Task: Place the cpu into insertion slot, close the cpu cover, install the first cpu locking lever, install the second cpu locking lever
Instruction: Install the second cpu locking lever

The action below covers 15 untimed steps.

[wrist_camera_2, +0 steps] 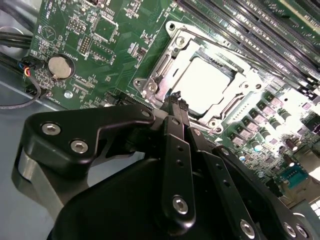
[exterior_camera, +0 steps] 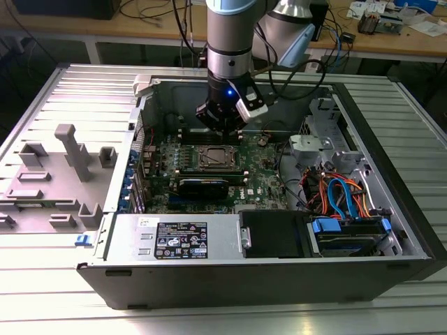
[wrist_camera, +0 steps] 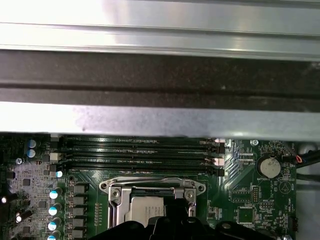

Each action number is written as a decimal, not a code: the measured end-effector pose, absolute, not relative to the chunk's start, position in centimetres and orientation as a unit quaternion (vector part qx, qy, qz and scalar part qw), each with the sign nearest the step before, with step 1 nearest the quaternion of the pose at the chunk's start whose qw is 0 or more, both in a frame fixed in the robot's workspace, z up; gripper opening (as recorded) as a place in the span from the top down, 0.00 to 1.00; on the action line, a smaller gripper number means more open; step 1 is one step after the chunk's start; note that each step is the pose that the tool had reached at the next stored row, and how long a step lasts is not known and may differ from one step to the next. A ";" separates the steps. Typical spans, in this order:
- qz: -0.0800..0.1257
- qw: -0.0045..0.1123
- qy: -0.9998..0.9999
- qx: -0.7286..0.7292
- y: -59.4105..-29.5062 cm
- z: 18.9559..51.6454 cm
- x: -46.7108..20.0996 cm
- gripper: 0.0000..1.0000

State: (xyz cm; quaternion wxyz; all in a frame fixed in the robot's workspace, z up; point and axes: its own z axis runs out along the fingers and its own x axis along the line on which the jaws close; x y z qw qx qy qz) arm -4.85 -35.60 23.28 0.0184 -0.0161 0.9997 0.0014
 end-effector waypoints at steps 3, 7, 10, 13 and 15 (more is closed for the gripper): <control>0.001 0.018 1.000 -0.016 -35.8 23.3 -4.9 0.89; 0.001 0.018 1.000 -0.016 -35.8 23.4 -4.8 0.89; 0.001 0.018 1.000 -0.016 -35.8 23.4 -4.9 0.89; 0.001 0.018 1.000 -0.016 -35.8 23.4 -4.9 0.89; 0.001 0.018 1.000 -0.016 -35.9 23.4 -4.9 0.89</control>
